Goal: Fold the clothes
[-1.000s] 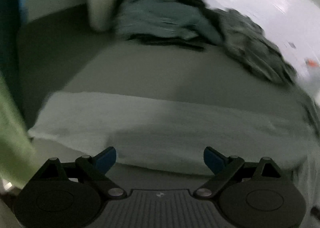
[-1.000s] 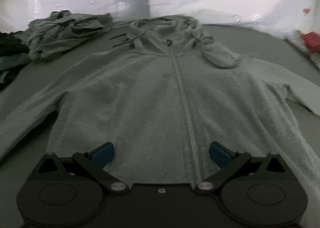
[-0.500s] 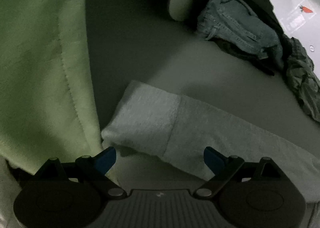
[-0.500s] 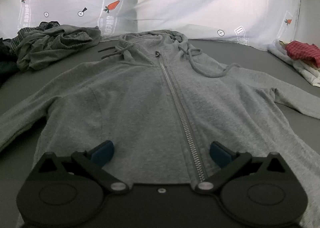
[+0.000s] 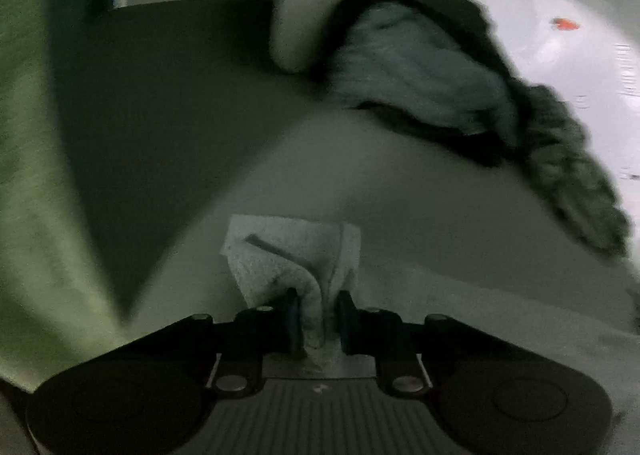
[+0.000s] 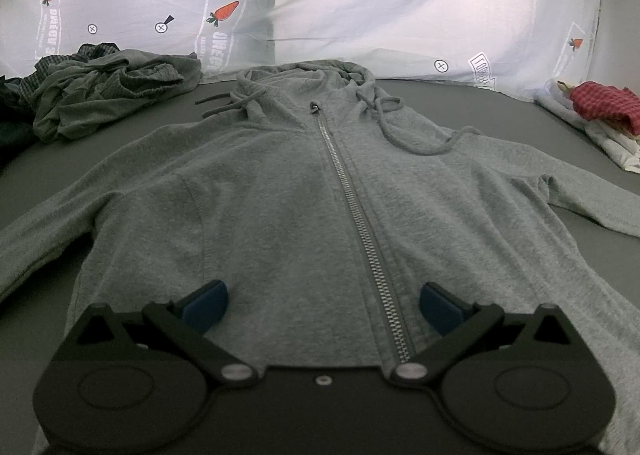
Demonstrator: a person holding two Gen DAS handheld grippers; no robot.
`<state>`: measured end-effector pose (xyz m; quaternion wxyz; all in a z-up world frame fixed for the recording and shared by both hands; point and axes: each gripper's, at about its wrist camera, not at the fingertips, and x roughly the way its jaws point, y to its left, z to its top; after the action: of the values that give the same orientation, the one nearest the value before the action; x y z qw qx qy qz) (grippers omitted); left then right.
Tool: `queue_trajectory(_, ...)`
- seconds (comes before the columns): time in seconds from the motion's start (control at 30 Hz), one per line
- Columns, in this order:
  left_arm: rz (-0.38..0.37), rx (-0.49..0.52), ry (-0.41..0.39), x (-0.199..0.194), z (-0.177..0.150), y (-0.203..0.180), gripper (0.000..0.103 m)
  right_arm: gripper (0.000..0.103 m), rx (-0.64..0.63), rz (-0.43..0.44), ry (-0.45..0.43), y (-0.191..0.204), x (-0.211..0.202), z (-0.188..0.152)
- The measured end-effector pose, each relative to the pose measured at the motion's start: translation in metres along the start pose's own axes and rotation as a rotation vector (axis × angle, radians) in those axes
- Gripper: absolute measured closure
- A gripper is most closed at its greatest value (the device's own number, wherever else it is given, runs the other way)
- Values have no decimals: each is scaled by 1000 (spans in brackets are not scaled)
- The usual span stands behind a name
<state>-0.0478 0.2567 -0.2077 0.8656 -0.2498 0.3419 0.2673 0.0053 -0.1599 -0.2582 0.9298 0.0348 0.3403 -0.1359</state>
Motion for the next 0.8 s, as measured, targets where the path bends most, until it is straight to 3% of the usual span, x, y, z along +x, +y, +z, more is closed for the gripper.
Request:
queue_trajectory(0.1,-142,120,-30,-7,-2,-50,83,0,1,2,-1,0,0,0)
queue_trajectory(0.23,-441,282,53,-19,-21,-123,81,0,3,4,-1,0,0,0)
queue_trajectory(0.33,-624,385,159,-31,-39,-165,64,0,4,7,-1,-1,-1,0)
queue_trajectory(0.37,-648,408,183,-35,-45,-172,49,0,5,7,-1,-1,-1,0)
queue_trajectory(0.4,-649,425,192,-40,-51,-176,37,0,5,8,0,-1,-1,0)
queue_trajectory(0.5,-619,464,191,-45,-55,-173,32,0,4,12,6,-1,-1,1)
queue_trajectory(0.63,-479,457,180,-31,-41,-151,29,6,23,17,45,-4,-8,8)
queue_trajectory(0.73,-345,444,166,-21,-31,-130,28,21,87,84,43,-3,-21,11)
queue_trajectory(0.8,-253,473,162,-13,-27,-124,28,52,143,151,46,-1,-30,12)
